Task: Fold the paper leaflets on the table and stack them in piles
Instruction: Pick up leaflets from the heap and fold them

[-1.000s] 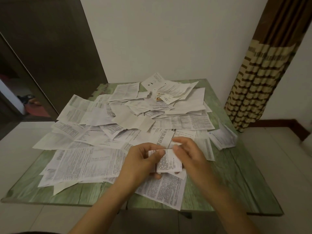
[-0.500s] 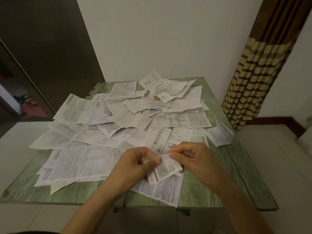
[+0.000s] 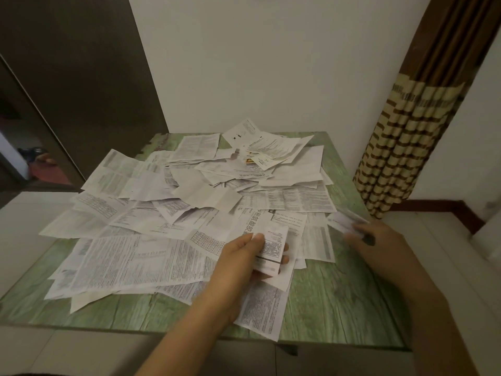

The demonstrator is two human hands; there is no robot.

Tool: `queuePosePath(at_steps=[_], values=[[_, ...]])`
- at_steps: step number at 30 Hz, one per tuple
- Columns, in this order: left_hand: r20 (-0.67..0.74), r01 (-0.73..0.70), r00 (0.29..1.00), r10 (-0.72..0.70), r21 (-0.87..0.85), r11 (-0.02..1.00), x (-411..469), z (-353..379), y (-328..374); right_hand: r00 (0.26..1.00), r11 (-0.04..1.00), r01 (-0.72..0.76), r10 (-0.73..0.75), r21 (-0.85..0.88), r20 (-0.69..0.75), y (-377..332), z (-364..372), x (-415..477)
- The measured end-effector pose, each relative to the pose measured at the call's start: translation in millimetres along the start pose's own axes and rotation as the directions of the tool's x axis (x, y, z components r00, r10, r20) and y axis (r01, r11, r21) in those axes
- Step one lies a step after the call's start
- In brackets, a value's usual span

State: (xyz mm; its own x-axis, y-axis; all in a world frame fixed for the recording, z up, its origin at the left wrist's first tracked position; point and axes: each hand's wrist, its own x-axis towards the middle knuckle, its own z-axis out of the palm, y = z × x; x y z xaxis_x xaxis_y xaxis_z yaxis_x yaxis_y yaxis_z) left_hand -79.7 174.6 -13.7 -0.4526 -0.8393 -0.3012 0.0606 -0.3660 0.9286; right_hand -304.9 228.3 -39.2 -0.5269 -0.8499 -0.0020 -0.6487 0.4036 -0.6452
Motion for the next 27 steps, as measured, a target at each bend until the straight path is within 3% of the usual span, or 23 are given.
queuePosePath(at_steps=[3, 7, 8, 11, 13, 15, 16, 19, 22, 24, 25, 27], values=[[0.005, 0.066, 0.998, -0.066, -0.175, 0.982, 3, 1, 2, 0.969, 0.995, 0.087, -0.073, 0.049, -0.235, -9, -1, -3], [0.136, 0.207, 0.977, -0.164, -0.429, 0.879, 8, 0, 7, 0.791, 0.921, 0.385, -0.303, 0.049, -0.532, -44, 9, -20], [0.185, 0.227, 0.97, -0.157, -0.455, 0.861, 8, 1, 8, 0.775, 0.901, 0.428, -0.332, 0.062, -0.537, -52, 17, -25], [0.292, 0.243, 0.952, -0.098, -0.519, 0.819, 8, 5, 8, 0.835, 0.87, 0.456, -0.345, 0.189, -0.429, -70, 40, -36], [0.303, 0.215, 0.952, -0.048, -0.546, 0.81, 7, 4, 8, 0.751, 0.833, 0.552, -0.512, -0.028, -0.417, -75, 50, -40], [0.289, 0.186, 0.957, -0.01, -0.59, 0.785, 6, 0, 6, 0.595, 0.712, 0.636, -0.699, -0.299, -0.398, -71, 61, -40], [0.283, 0.178, 0.959, 0.003, -0.613, 0.77, 6, -4, 6, 0.573, 0.687, 0.639, -0.726, -0.346, -0.381, -71, 65, -39], [0.242, 0.113, 0.968, 0.066, -0.656, 0.746, 3, -6, 6, 0.623, 0.712, 0.628, -0.702, -0.313, -0.345, -74, 72, -41], [0.038, -0.074, 0.992, 0.121, -0.607, 0.791, 2, -2, 5, 0.647, 0.691, 0.705, -0.719, -0.159, -0.254, -78, 81, -44], [-0.165, -0.227, 0.97, 0.177, -0.356, 0.907, 3, -1, -1, 0.762, 0.728, 0.646, -0.598, 0.229, -0.251, -86, 81, -51], [-0.247, -0.282, 0.941, 0.23, -0.202, 0.938, 2, -1, -4, 0.852, 0.707, 0.52, -0.465, 0.48, -0.239, -92, 78, -54], [-0.328, -0.373, 0.875, 0.356, 0.013, 0.928, 0, 0, -9, 0.967, 0.527, 0.207, -0.236, 0.825, -0.092, -97, 76, -56]])
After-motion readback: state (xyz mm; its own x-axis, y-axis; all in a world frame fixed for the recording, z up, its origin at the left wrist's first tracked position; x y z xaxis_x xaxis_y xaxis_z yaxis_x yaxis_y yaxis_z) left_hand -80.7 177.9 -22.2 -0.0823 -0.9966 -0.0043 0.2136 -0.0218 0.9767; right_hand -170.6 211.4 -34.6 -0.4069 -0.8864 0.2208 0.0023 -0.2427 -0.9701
